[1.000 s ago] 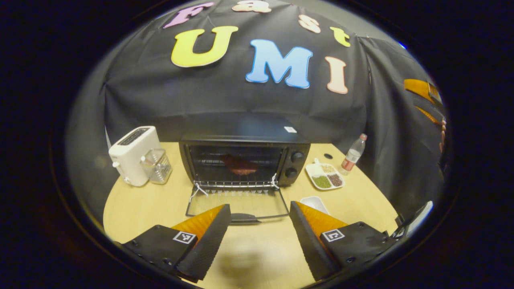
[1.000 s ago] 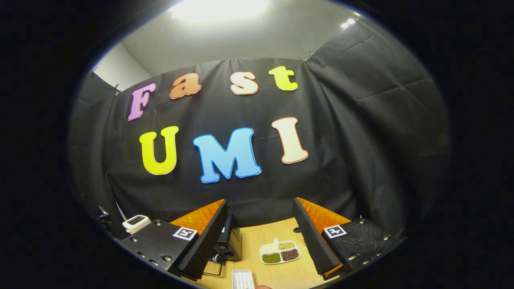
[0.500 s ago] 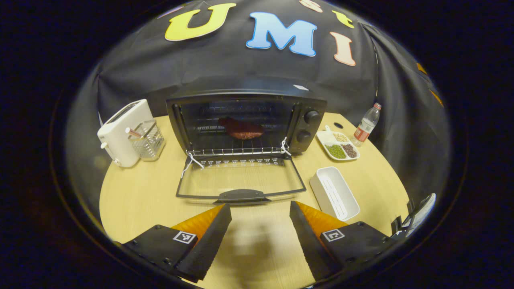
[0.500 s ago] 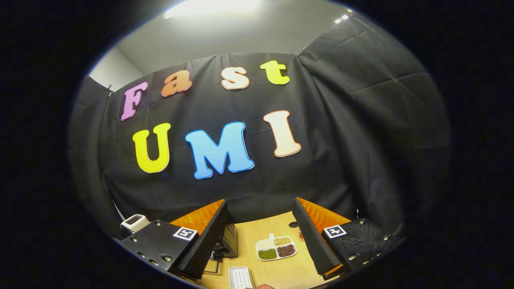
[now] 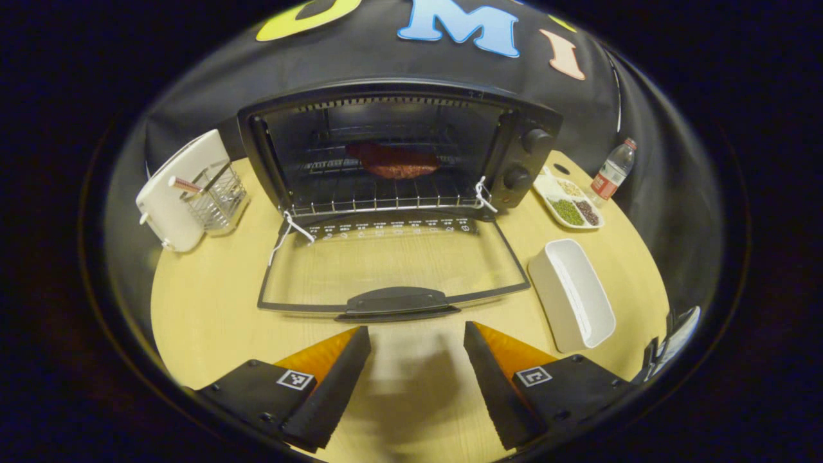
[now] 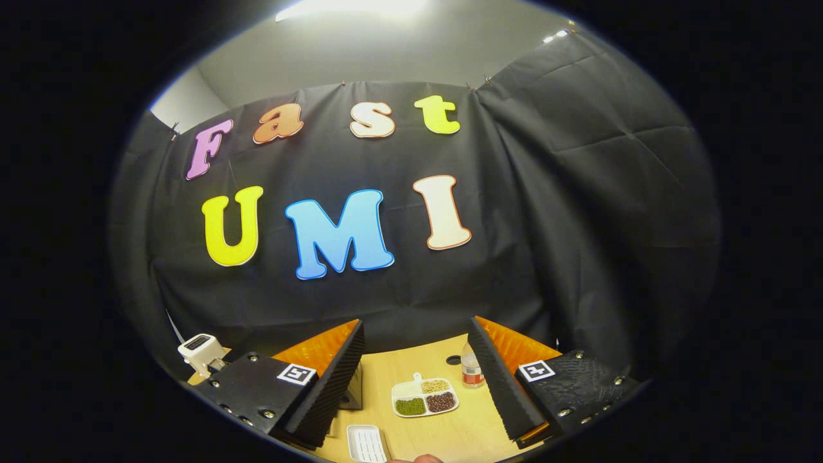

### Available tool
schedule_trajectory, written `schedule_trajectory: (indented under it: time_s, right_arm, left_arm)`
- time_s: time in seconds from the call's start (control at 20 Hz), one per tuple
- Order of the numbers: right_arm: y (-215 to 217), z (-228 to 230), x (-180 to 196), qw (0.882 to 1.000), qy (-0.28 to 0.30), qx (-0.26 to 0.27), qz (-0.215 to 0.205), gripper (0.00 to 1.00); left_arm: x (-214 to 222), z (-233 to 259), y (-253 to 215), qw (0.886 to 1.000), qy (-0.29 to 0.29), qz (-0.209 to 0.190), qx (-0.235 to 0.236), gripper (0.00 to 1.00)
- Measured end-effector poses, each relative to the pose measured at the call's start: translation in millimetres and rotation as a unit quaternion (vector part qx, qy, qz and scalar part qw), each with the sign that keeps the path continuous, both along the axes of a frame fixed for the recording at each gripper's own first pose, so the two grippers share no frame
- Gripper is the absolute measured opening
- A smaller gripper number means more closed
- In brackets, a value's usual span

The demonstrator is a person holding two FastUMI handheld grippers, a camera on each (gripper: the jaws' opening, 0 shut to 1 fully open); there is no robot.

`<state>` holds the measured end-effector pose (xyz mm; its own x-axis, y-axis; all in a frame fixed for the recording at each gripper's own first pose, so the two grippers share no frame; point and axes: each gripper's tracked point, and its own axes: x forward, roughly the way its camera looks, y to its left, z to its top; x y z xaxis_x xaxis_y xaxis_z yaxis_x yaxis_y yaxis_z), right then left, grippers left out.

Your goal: Open the electric oven with the left hand, put the food in, and close the electric oven.

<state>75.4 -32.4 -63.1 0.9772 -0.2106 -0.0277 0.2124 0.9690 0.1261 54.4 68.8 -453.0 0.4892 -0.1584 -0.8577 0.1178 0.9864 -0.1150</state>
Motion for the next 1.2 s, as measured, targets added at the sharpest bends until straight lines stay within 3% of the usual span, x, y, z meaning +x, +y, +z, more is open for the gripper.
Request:
schedule_trajectory:
  time_s: [0.3,0.4,0.45,0.7,0.8,0.9,0.95,1.05,1.1,1.15,1.2]
  right_arm:
    - [-1,-10,3,1.0,0.023,-0.008,-0.004,0.98]
    - [1,-13,3,1.0,0.024,-0.013,-0.005,0.98]
    - [2,-15,3,1.0,0.027,-0.012,-0.003,0.98]
    - [5,-18,3,0.999,0.032,-0.01,0.001,0.98]
    - [7,-18,2,0.999,0.034,-0.012,0.002,0.98]
    - [6,-19,1,0.999,0.037,-0.014,0.001,0.98]
    - [5,-20,0,0.999,0.039,-0.014,0.0,0.98]
    - [6,-21,0,0.999,0.041,-0.012,0.0,0.98]
    - [6,-22,0,0.999,0.043,-0.011,0.0,0.98]
    - [6,-22,0,0.999,0.044,-0.009,0.0,0.98]
    - [6,-23,0,0.999,0.045,-0.008,0.001,0.98]
  left_arm:
    - [7,-20,7,1.0,0.013,-0.007,0.019,1.0]
    - [6,-21,7,1.0,0.012,-0.014,0.021,0.96]
    - [6,-22,7,1.0,0.013,-0.013,0.021,1.0]
    - [6,-30,7,1.0,0.029,0.004,0.011,0.96]
    - [9,-33,6,0.999,0.036,0.01,0.005,1.0]
    - [11,-40,7,0.999,0.044,0.013,0.002,0.92]
    - [11,-41,7,0.999,0.047,0.011,0.006,1.0]
    - [12,-40,8,0.999,0.048,0.005,0.009,1.0]
    - [13,-41,7,0.999,0.05,0.008,0.006,0.92]
    - [13,-40,7,0.999,0.05,0.01,0.003,1.0]
    - [13,-38,8,0.999,0.051,0.01,0.003,0.96]
